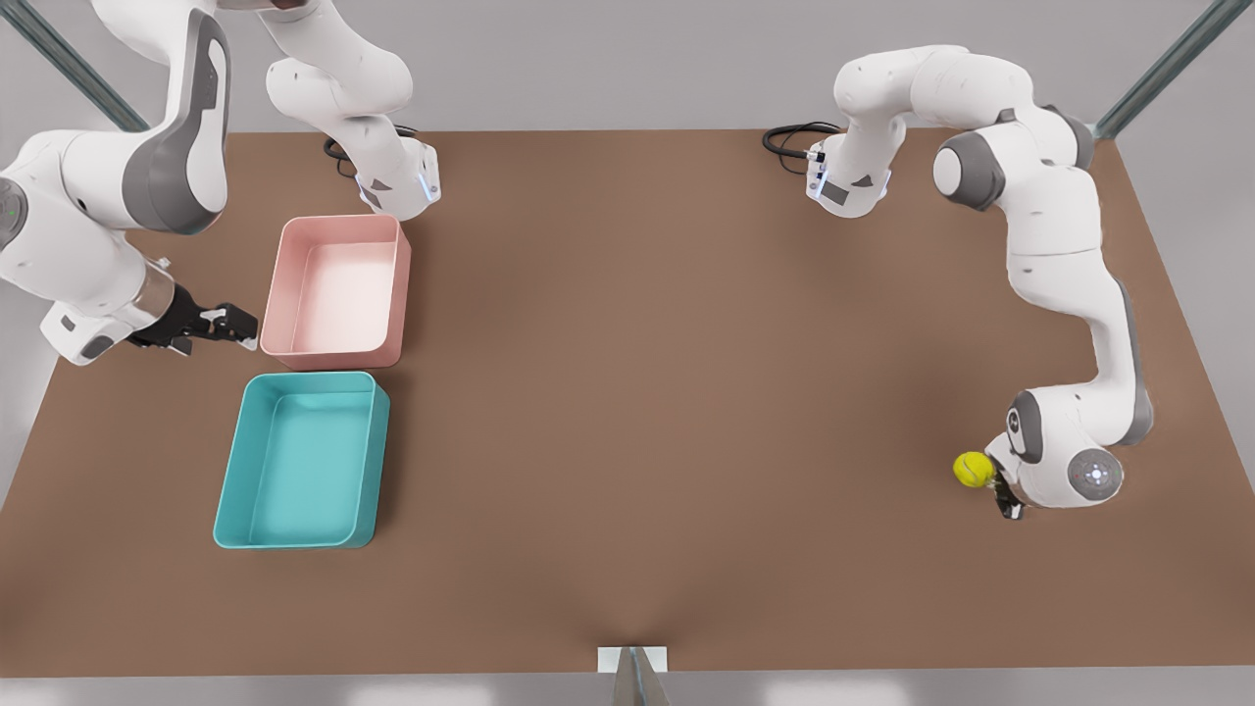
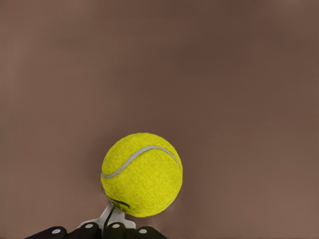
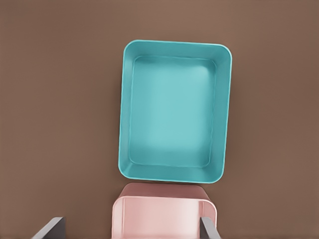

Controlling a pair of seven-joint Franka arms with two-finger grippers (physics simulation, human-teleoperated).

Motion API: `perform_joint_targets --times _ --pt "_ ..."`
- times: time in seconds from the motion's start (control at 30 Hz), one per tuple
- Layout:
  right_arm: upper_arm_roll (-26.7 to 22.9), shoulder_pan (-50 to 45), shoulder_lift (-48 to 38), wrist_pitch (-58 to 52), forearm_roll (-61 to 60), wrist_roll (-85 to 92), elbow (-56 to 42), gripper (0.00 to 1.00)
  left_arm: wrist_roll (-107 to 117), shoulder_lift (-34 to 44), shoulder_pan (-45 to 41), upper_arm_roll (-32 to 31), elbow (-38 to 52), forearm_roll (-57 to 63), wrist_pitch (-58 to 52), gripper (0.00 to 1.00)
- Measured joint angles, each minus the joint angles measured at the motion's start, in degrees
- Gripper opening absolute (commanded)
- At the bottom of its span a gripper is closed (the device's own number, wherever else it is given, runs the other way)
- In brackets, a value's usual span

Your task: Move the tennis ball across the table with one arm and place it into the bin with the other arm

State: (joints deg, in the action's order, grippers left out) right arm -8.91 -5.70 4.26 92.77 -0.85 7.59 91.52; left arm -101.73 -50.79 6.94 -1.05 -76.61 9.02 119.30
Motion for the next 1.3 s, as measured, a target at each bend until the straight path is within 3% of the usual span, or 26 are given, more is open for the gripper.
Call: perform_joint_targets --times 0.1,0.23,0.27,0.3,0.4,0.6,0.77,0.97,1.17,1.3 --pt "-0.01 -0.08 0.09 0.13 0.01 0.09 0.00 1.00 13.48 4.70 -3.33 -8.54 -2.79 -5.86 -2.16 0.21" --pt "0.00 -0.15 0.10 0.26 0.01 0.18 0.00 1.00 29.07 7.78 4.26 -9.25 -1.61 -9.00 -4.60 0.21" --pt "0.00 -0.14 0.18 0.28 0.01 0.20 0.00 1.00 32.97 11.14 3.11 -7.77 -0.82 -9.29 -6.91 0.73" --pt "0.00 -0.14 0.23 0.30 0.01 0.22 0.00 1.00 36.67 15.95 0.34 -4.71 -0.35 -9.16 -10.89 1.00" --pt "0.00 -0.11 0.27 0.34 0.01 0.27 0.00 1.00 49.36 27.46 -11.69 3.55 3.73 -8.56 -26.84 1.00" --pt "0.00 -0.18 0.26 0.34 0.02 0.35 0.08 1.00 69.97 29.72 -14.61 3.67 10.08 -10.39 -46.74 1.00" --pt "0.00 -0.24 0.24 0.34 0.02 0.40 0.09 1.00 85.46 31.04 -14.79 -3.97 9.91 -13.01 -49.69 1.00" --pt "0.04 -0.27 1.11 0.44 -0.11 0.38 -0.02 1.00 96.97 31.98 -13.71 -5.33 9.29 -10.71 -51.07 1.00" --pt "0.20 -13.35 21.63 2.28 -4.13 -5.38 -15.88 1.00 104.68 31.91 -12.84 -5.35 9.04 -10.24 -51.61 1.00" --pt "0.24 -20.90 29.25 7.14 -6.25 -12.61 -18.70 1.00 108.56 31.90 -12.48 -5.35 9.00 -10.19 -51.75 1.00"
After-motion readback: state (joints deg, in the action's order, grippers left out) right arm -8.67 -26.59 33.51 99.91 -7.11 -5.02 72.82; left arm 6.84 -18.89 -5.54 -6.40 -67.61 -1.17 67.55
